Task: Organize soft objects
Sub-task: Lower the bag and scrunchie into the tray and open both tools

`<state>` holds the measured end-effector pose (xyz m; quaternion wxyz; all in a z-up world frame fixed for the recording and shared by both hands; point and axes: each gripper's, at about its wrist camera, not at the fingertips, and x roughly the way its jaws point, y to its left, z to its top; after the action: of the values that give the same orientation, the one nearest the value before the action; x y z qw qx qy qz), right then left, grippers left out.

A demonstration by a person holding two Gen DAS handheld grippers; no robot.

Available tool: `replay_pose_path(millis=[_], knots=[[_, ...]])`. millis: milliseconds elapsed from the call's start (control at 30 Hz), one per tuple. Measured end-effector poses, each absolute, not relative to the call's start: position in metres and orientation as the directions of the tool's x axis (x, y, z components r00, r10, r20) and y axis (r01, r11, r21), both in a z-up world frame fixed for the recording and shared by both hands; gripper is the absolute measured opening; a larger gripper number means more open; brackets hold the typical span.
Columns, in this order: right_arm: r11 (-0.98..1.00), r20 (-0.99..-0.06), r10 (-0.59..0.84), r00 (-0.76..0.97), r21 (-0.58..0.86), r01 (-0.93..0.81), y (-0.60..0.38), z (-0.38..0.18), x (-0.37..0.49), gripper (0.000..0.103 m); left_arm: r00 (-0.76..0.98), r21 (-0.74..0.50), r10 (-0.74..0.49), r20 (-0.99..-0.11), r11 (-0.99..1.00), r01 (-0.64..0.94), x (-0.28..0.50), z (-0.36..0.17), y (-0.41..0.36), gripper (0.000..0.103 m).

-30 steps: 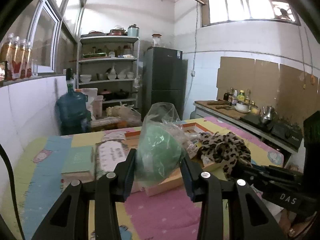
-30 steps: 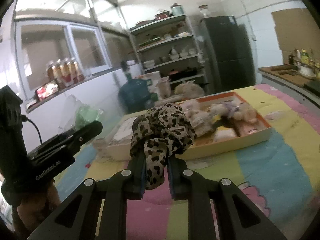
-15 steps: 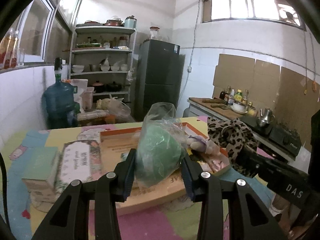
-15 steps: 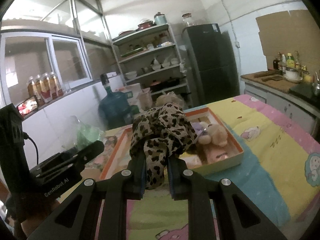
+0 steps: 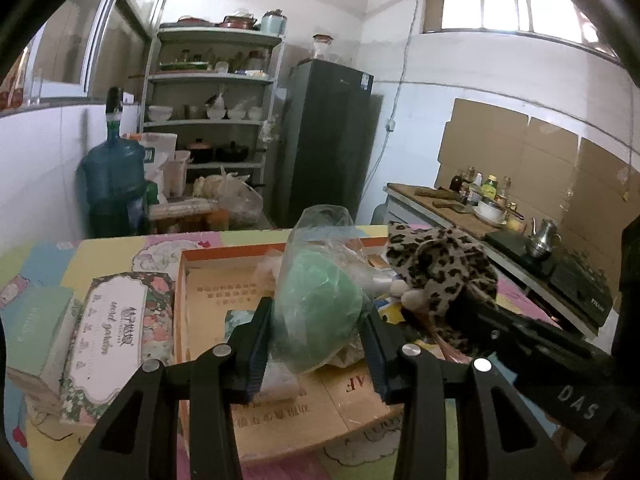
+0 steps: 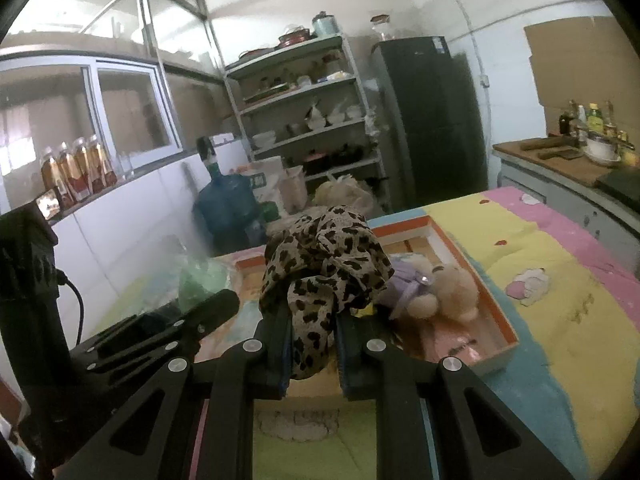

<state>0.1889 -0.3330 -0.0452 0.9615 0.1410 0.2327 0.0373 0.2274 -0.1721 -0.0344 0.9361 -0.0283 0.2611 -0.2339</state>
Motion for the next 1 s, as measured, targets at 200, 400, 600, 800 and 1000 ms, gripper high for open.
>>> replay_pose_path(millis=[200,400,600,800,1000], knots=[[0.959,-0.465,0.141,0.874,0.282,-0.005,-0.336,-0.053,0.212,0.019,0.739,-0.2,-0.445,-0.505,0.894,0.401,0.243,-0.041,-0.174,0.042],[0.949,-0.492,0.158,0.856,0.315,0.005,-0.342,-0.063,0.227,0.019,0.713,-0.224,-0.444,-0.542,0.894,0.387,0.256,-0.051,-0.175,0.042],[0.944,-0.501,0.176,0.848,0.329,-0.002,-0.344,-0.068,0.232,0.02,0.695,-0.219,-0.441,-0.568,0.895,0.388,0.261,-0.059,-0.179,0.042],[0.933,-0.514,0.202,0.834,0.36,-0.004,-0.348,-0.075,0.237,0.03,0.694,-0.209,-0.431,-0.577,0.899,0.385,0.262,-0.063,-0.182,0.042],[0.911,-0.509,0.237,0.827,0.412,-0.007,-0.355,-0.081,0.238,0.047,0.686,-0.208,-0.426,-0.59,0.901,0.381,0.265,-0.066,-0.182,0.049]])
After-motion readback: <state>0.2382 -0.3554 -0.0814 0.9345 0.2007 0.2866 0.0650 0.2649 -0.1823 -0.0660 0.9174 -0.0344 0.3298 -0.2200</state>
